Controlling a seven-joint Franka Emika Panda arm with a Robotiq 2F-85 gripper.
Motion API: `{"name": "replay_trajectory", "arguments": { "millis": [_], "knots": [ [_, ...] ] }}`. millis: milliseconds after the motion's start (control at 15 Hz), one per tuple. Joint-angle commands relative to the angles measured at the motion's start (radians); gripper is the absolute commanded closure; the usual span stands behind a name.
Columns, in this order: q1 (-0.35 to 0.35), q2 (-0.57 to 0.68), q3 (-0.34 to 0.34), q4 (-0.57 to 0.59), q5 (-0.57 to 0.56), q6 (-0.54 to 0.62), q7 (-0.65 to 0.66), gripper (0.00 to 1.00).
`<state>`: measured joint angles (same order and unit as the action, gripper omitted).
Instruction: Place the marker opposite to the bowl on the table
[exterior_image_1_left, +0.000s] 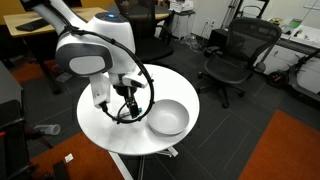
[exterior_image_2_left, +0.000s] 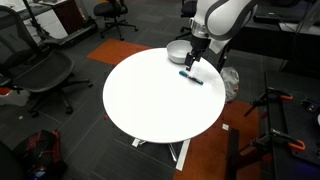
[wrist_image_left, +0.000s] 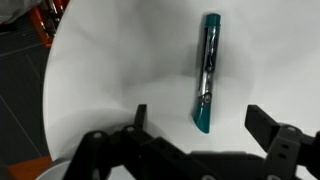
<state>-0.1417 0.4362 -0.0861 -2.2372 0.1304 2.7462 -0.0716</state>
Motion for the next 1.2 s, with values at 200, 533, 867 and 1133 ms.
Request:
{"name": "replay_trajectory", "arguments": {
  "millis": [200,533,867,1133],
  "knots": [
    [-0.020,0.072,0.027,0.061,0.000,-0.013,0.001,0.00],
    [-0.010,0.109,0.025,0.076,-0.012,-0.016,0.013,0.00],
    [-0.003,0.136,0.021,0.093,-0.020,-0.021,0.022,0.25],
    [-0.005,0.147,0.026,0.105,-0.020,-0.022,0.017,0.50]
  ]
}}
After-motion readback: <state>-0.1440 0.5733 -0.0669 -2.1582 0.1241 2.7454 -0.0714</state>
